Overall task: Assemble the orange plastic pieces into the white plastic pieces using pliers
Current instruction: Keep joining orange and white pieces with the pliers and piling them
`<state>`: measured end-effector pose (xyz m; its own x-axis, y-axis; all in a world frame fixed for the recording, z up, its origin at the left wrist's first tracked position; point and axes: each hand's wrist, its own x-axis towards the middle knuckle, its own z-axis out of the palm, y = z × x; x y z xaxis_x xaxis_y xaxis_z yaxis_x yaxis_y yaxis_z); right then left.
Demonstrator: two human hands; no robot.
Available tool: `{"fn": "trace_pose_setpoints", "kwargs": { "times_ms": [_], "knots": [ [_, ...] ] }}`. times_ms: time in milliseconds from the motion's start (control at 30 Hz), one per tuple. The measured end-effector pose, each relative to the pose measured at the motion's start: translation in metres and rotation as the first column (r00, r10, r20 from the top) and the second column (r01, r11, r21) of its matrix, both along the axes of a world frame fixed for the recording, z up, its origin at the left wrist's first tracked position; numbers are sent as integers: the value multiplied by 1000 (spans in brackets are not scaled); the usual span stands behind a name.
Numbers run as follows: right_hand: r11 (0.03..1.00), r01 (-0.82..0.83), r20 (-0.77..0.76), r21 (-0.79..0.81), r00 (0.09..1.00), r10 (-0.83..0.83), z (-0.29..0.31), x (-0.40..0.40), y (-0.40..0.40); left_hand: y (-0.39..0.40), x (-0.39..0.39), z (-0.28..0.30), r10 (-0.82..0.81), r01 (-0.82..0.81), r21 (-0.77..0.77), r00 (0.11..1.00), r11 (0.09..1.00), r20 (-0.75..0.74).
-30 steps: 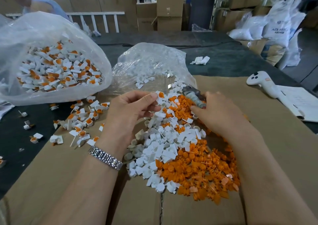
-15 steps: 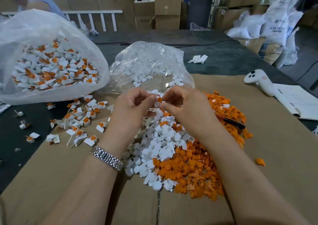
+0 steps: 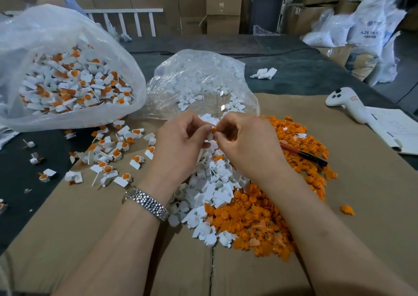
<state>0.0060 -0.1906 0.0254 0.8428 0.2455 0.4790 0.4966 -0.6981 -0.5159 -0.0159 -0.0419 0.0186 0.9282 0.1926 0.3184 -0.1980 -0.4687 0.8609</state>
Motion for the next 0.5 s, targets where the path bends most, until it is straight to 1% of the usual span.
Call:
{"fn": "trace_pose_setpoints", "kwargs": {
  "times_ms": [67,133,200,267,333,400,433,467,500],
  "knots": [
    [1000,-10,-19,-8,1000,10,2,1,-1,-1,0,0,1,-2,-49,1000,999,-7],
    [999,-26,-97,45,995,30,4,2,-5,-1,0,2,-15,6,-199,999,980,-43],
    [990,-29,-162,135,986,51,7,5,-12,-1,-2,4,-63,19,-376,993,926,-105],
    [986,9,-171,166,985,20,9,9,-21,-1,-3,6,-107,18,-474,981,880,-161],
    [989,68,-174,132,984,-45,9,14,-31,0,-3,7,-130,9,-522,972,853,-196],
    [990,128,-185,53,976,-116,9,18,-39,3,-4,7,-129,-8,-542,968,840,-214],
    [988,155,-182,18,972,-150,9,20,-42,5,-4,7,-100,-30,-518,970,855,-221],
    [984,177,-175,-9,969,-176,9,21,-45,10,-4,6,-32,-73,-443,974,893,-223],
    [980,194,-168,-32,966,-197,9,22,-47,15,-3,4,74,-140,-315,974,939,-213]
  ]
}}
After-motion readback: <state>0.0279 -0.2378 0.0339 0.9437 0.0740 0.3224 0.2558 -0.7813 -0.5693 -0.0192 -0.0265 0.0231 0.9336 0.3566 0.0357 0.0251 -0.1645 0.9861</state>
